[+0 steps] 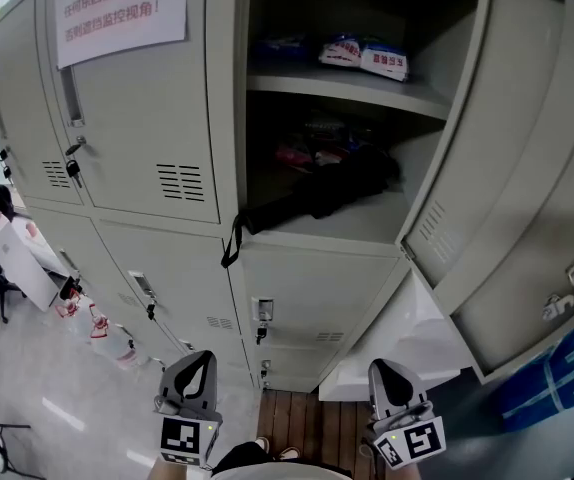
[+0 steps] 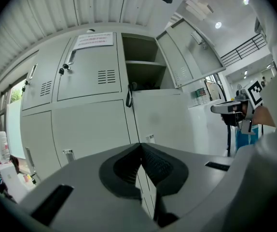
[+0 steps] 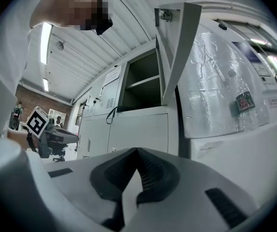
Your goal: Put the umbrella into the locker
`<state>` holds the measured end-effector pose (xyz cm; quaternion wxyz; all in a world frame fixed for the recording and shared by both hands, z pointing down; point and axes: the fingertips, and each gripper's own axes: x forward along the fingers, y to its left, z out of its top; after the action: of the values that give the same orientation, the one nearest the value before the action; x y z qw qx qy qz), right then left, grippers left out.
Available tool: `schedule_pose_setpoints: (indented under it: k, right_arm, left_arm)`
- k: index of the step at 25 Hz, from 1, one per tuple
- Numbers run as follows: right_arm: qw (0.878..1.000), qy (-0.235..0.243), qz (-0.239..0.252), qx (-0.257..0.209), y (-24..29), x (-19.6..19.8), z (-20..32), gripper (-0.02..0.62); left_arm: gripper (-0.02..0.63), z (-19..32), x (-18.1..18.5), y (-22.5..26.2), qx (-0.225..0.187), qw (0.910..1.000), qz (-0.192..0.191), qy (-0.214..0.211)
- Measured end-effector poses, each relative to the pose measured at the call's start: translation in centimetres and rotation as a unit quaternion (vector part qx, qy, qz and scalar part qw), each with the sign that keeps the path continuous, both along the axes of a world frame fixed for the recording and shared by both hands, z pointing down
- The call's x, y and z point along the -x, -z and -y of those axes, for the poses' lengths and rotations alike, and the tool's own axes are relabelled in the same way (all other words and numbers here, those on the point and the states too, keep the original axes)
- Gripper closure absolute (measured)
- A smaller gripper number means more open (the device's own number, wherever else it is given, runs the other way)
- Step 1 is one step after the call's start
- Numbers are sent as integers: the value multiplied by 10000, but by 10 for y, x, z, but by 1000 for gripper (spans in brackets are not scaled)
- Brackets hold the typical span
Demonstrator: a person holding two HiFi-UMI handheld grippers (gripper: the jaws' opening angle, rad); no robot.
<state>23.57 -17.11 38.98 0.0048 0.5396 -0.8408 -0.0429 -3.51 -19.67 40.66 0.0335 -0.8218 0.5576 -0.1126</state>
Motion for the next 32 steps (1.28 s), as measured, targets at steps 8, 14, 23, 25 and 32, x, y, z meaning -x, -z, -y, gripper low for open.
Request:
schedule_pose_setpoints:
  k: [8, 14, 23, 25, 32]
  right_arm:
    - [10000, 50, 9, -1, -2, 4, -2, 580]
    - [9999, 112, -10, -23, 1, 10, -2, 580]
    - [9999, 90, -114, -73, 3, 9, -5, 580]
    - [9997, 125, -200, -48, 1, 11, -6, 580]
    - [9993, 232, -282, -36, 2, 16, -9, 580]
  left_arm:
    - [583, -7, 2, -2, -151, 9999, -50, 10]
    - [583, -13, 6, 6, -252, 9995, -176, 88]
    - [583, -16, 8, 1, -232, 9990, -362, 75]
    - [583, -16, 5, 0, -216, 9989, -406, 40]
    - [583, -15, -3, -3, -169, 9990, -417, -65]
